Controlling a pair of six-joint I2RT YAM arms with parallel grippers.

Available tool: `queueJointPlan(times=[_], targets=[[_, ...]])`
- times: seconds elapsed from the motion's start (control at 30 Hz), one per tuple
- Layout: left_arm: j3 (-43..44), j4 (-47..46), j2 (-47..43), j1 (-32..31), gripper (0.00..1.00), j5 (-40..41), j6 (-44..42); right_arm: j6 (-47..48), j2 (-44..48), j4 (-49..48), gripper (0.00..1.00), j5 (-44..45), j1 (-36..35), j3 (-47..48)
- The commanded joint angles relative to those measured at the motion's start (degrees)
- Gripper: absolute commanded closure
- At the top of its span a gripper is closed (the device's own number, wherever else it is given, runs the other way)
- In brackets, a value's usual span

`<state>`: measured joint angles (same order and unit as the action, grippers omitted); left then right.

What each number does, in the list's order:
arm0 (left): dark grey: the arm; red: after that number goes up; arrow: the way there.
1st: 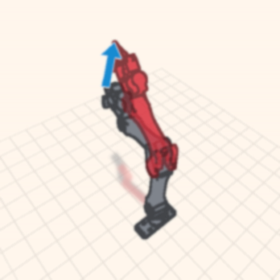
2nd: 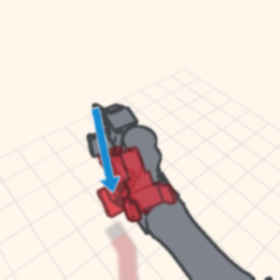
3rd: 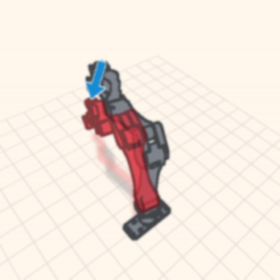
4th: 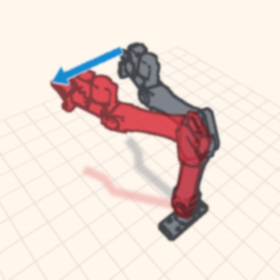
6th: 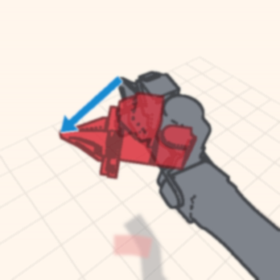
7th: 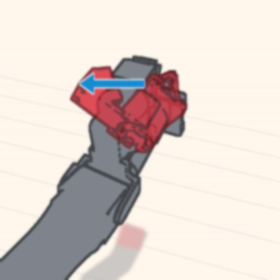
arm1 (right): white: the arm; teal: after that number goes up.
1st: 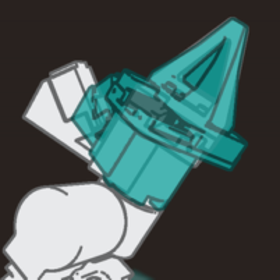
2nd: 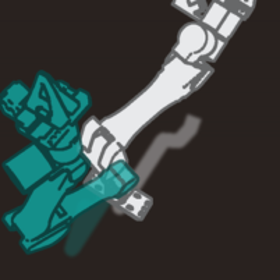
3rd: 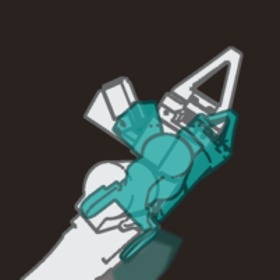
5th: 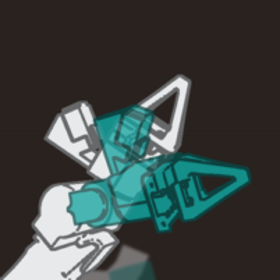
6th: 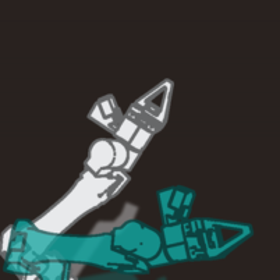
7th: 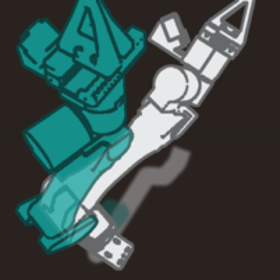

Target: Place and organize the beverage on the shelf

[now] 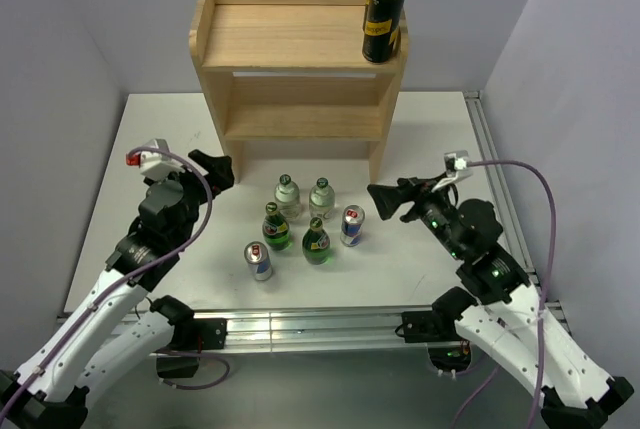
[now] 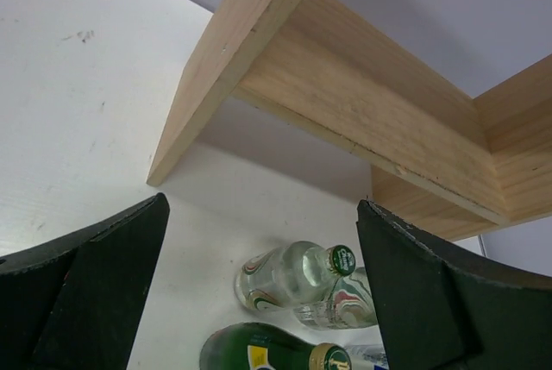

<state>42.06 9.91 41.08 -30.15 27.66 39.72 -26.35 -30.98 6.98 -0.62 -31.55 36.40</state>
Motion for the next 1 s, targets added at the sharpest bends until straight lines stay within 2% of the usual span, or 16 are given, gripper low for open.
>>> queueJointPlan(times=[0.0, 0.07, 0.1, 0.13, 0.17, 0.27, 0.33, 0.5, 0.67, 0.7, 0.8, 0.97], targets=[[-1.72, 3.45, -2.23, -1.92, 0.02, 5.82, 0.18, -1.25, 6.52, 5.58, 0.00, 3.79, -1.58, 0.16], [-2.07, 2.48, -2.85, -3.24, 0.02, 6.53, -0.09, -1.94, 8.13, 6.81, 0.00, 2.03, -1.58, -0.54], [-2.33, 2.31, -2.85, -3.59, 0.02, 6.62, -0.26, -3.17, 6.04, 9.25, 0.00, 3.42, -1.67, 0.41], [-2.34, 2.22, -2.76, -4.03, 0.03, 6.70, -0.26, -2.92, 3.76, 15.89, 0.00, 3.26, -1.85, 3.47], [-2.16, 2.48, -2.24, -4.12, 0.03, 7.14, 0.00, -2.66, 1.65, 17.96, 0.00, 2.48, -1.85, 4.28], [-2.34, 2.40, -1.97, -4.56, 0.04, 7.58, -0.17, -5.46, 1.88, 18.07, 0.00, 3.61, -4.56, 0.61], [-3.21, 2.04, -2.23, -4.91, 0.04, 7.94, -0.17, -9.92, 4.87, 19.11, 0.00, 7.45, -6.15, -2.55], [-4.80, 0.46, -2.67, -5.53, 0.04, 8.20, -0.79, -16.62, 4.36, 23.25, 0.00, 15.47, -9.93, -6.51], [-6.46, -0.86, -2.50, -6.06, 0.04, 8.46, -0.79, -21.98, -2.66, 18.86, 0.00, 21.16, -16.07, -9.95], [-6.73, -1.38, -2.58, -6.15, 0.04, 8.46, -0.96, -22.60, -3.90, 18.07, 0.00, 22.76, -19.13, -10.21], [-7.26, -1.74, -2.85, -6.50, 0.04, 8.55, -1.32, -23.49, -8.03, 11.33, 0.00, 25.49, -23.28, -12.05], [-8.66, -2.53, -4.07, -6.67, 0.05, 9.17, -1.32, -22.08, -9.62, -0.73, 0.00, 27.07, -23.56, -17.59]])
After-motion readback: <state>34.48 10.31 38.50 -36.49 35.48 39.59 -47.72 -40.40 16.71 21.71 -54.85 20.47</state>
